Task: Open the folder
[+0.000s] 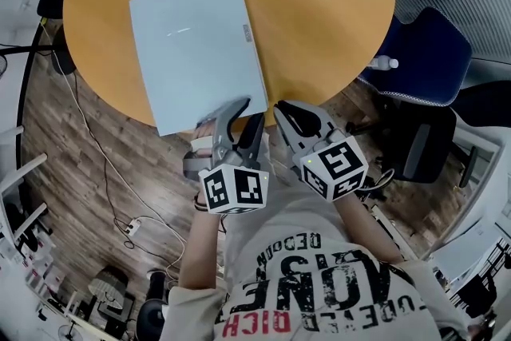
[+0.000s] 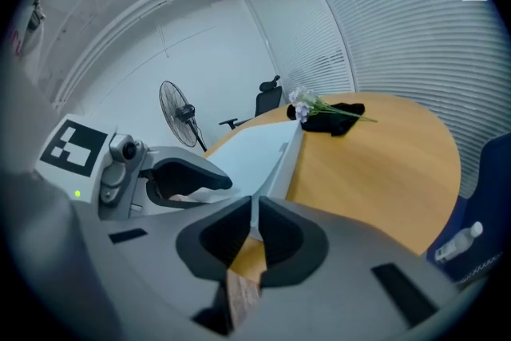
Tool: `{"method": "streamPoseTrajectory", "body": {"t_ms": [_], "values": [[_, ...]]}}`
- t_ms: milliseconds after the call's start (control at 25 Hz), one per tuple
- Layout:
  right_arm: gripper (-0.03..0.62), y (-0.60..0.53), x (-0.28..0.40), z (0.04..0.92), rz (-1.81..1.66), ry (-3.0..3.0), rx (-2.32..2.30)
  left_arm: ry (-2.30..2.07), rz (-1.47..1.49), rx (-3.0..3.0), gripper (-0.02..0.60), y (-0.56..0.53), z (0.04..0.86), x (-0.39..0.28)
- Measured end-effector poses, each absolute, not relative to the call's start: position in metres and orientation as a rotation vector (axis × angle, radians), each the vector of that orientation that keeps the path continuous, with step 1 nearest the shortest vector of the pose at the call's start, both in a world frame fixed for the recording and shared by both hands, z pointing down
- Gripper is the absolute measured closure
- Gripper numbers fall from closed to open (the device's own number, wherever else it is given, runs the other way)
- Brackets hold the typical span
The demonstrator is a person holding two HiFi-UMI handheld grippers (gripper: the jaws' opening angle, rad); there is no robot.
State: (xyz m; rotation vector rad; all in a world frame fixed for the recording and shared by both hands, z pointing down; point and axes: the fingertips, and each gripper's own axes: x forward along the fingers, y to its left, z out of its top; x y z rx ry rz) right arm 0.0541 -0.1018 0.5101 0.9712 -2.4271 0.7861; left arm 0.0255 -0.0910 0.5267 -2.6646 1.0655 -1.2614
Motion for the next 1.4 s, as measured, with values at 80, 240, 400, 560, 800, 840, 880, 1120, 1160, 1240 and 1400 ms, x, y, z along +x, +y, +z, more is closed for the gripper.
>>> {"method": "streamPoseTrajectory", "body": {"t_ms": [80,240,400,560,800,840,880,1120,1160,1240,1400], "values": [[0.58,-0.101,0.053,0.514,0.785,-2.417,0.967,1.057,-1.255,-2.678,0.453,-0.089,0.527,0.027],[0.58,-0.101,0.054,0.517,0.782,-2.403,0.968,1.042,-1.251,-2.69,0.489,-0.086,0.527,0.03],[0.58,-0.101,0.054,0.518,0.781,-2.394,0.97,1.025,-1.25,-2.706,0.506,-0.086,0.526,0.03],[0.58,-0.101,0.05,0.523,0.786,-2.387,0.968,1.014,-1.264,-2.712,0.529,-0.086,0.528,0.029],[0.58,-0.102,0.043,0.532,0.78,-2.392,0.948,1.014,-1.26,-2.727,0.545,-0.086,0.53,0.029],[0.58,-0.102,0.042,0.534,0.774,-2.394,0.941,1.023,-1.251,-2.735,0.545,-0.087,0.53,0.029],[0.58,-0.102,0.041,0.536,0.762,-2.398,0.932,1.034,-1.241,-2.746,0.546,-0.087,0.529,0.029],[0.58,-0.101,0.036,0.533,0.627,-2.415,0.902,1.082,-1.194,-2.802,0.548,-0.088,0.525,0.027],[0.58,-0.102,0.034,0.533,0.623,-2.42,0.901,1.085,-1.192,-2.802,0.548,-0.088,0.525,0.027],[0.58,-0.103,0.031,0.534,0.621,-2.425,0.901,1.095,-1.183,-2.803,0.549,-0.088,0.524,0.027],[0.58,-0.102,0.03,0.536,0.538,-2.428,0.896,1.12,-1.161,-2.818,0.549,-0.088,0.522,0.026]]}}
